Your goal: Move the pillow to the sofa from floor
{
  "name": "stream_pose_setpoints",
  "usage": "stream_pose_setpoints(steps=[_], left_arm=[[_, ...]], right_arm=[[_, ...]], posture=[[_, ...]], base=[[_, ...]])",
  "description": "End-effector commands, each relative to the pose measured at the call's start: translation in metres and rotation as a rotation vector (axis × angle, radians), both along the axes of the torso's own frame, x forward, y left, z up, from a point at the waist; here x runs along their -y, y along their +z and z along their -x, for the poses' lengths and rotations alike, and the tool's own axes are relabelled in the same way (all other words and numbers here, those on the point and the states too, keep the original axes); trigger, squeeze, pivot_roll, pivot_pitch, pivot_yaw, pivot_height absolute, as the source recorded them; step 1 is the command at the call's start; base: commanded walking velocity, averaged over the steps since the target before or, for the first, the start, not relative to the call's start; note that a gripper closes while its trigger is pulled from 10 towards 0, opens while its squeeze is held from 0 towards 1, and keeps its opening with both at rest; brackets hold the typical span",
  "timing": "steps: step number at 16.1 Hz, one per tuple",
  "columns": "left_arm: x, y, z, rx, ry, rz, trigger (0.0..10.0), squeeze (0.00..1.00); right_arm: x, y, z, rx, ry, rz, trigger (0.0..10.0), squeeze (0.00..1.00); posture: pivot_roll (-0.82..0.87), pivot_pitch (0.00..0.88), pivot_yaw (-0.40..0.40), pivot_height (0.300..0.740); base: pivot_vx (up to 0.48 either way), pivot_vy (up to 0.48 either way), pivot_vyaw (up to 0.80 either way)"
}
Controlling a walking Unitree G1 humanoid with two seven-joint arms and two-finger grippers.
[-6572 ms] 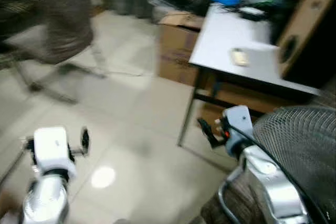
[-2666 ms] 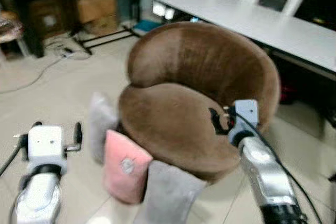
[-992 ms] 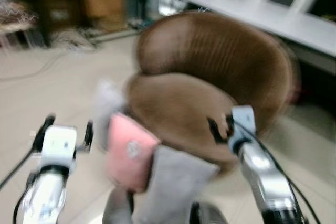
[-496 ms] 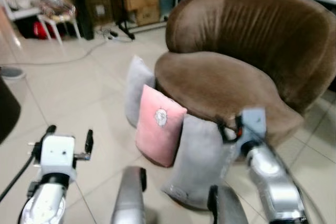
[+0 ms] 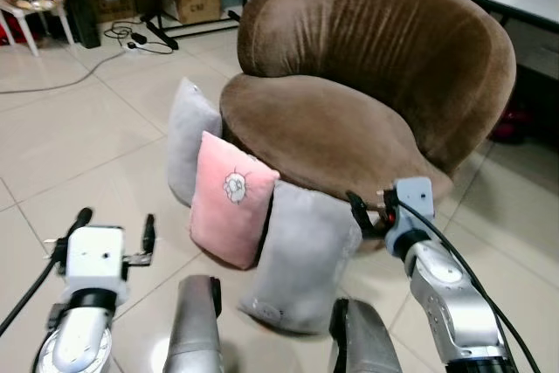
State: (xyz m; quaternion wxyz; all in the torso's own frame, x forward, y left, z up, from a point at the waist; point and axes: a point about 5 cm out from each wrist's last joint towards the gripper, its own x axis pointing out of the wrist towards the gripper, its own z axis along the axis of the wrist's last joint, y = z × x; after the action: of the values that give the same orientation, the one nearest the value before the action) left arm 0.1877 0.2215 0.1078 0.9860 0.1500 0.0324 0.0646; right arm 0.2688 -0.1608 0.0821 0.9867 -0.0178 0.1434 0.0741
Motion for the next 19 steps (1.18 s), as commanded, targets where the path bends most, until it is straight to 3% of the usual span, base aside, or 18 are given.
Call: stream_pose_setpoints(steps=[1, 8, 11, 12, 13, 19], left_arm=[[0.0, 0.005, 0.0, 0.02, -0.007, -0.001, 10.0, 0.0], [-0.002, 0.005, -0.001, 0.01, -0.019, -0.012, 10.0, 0.0], [-0.002, 0.003, -0.002, -0.003, -0.015, -0.034, 10.0, 0.0], [-0.001, 0.003, -0.001, -0.008, -0.019, -0.036, 10.0, 0.0], [-0.001, 0.002, 0.0, -0.013, -0.025, -0.043, 10.0, 0.0], [0.0, 0.001, 0.0, -0.034, -0.058, -0.064, 10.0, 0.0]], right_arm=[[-0.004, 0.007, -0.006, 0.019, 0.012, 0.005, 10.0, 0.85], [0.0, 0.008, -0.008, 0.022, -0.029, 0.02, 10.0, 0.79], [0.006, 0.006, -0.012, -0.001, -0.01, 0.073, 10.0, 0.74], [0.007, 0.004, -0.013, -0.021, 0.013, 0.068, 10.0, 0.62], [0.007, 0.004, -0.016, -0.019, 0.04, 0.049, 10.0, 0.0], [0.003, -0.012, -0.027, -0.115, 0.17, 0.131, 10.0, 0.0]], posture=[[0.04, 0.0, -0.102, 0.547], [0.04, 0.0, -0.082, 0.547], [0.04, 0.0, -0.081, 0.547], [0.04, 0.0, -0.084, 0.547], [0.04, 0.0, -0.084, 0.532], [0.06, 0.0, -0.086, 0.472]], base=[[0.292, 0.0, 0.8], [0.292, 0.0, 0.11], [0.0, 0.0, 0.0], [0.0, 0.0, 0.0], [0.0, 0.0, 0.0], [0.0, 0.0, 0.0]])
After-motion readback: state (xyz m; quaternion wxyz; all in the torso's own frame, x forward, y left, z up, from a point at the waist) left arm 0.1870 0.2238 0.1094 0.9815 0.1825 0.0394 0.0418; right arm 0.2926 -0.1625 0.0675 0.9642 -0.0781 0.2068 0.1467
